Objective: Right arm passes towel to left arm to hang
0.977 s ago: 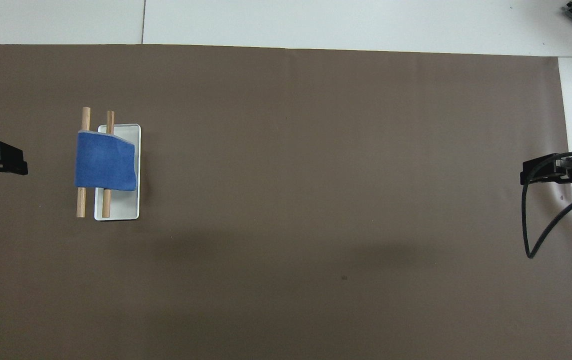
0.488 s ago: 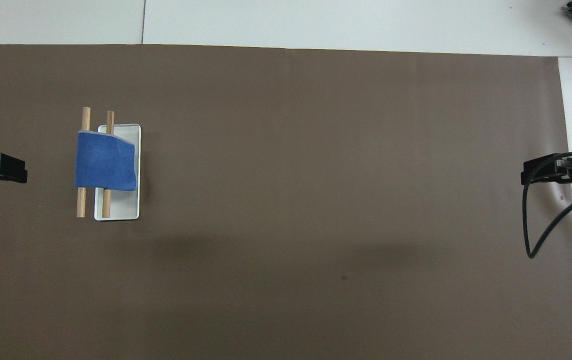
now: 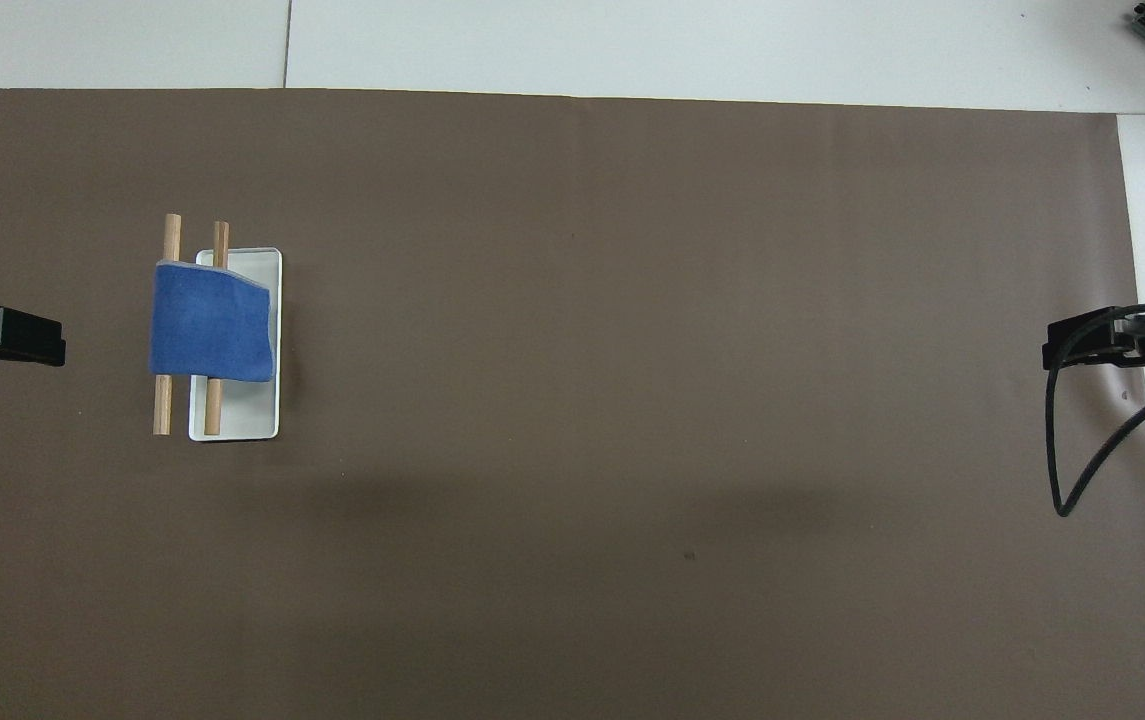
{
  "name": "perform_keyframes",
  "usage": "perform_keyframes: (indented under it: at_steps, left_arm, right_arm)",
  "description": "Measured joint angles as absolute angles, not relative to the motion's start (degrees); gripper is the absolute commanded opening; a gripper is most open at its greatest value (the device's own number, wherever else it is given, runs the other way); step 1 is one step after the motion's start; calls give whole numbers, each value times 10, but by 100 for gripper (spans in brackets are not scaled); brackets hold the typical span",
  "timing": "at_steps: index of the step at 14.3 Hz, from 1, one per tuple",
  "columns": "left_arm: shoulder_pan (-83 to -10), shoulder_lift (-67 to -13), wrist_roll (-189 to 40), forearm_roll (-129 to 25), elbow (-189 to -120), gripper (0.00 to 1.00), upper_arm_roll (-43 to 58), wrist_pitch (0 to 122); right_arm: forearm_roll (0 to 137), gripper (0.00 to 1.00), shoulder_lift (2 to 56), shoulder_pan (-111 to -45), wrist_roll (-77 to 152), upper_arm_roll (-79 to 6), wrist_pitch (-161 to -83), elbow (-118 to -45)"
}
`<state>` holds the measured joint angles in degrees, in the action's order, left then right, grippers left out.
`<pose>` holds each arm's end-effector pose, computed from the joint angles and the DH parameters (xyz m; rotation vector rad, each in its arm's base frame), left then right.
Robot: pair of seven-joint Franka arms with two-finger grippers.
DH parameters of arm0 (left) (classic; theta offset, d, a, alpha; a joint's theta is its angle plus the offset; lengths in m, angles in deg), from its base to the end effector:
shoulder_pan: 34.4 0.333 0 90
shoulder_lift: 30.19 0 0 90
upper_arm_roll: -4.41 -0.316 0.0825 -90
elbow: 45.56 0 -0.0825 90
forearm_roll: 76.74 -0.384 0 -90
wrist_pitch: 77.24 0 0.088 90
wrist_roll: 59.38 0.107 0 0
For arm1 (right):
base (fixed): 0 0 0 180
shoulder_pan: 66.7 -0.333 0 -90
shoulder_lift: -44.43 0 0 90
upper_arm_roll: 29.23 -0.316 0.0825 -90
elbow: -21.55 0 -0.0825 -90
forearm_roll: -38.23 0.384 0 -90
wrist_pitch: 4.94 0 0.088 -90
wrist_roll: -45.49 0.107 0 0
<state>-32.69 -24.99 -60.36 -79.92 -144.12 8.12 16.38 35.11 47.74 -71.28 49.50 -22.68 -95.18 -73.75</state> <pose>0.5301 -0.0144 0.6085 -3.0803 0.0322 -0.0091 0.5350 -0.0260 0.6126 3.0887 -0.1592 -0.0465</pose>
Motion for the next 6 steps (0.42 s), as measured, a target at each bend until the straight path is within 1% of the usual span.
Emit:
perform_keyframes:
  at_steps: [6]
  left_arm:
    - [-327,-249,-604,-795,-1441,100,83,166]
  right_arm:
    - [351,100,477,-713,495,-227,-952,-737]
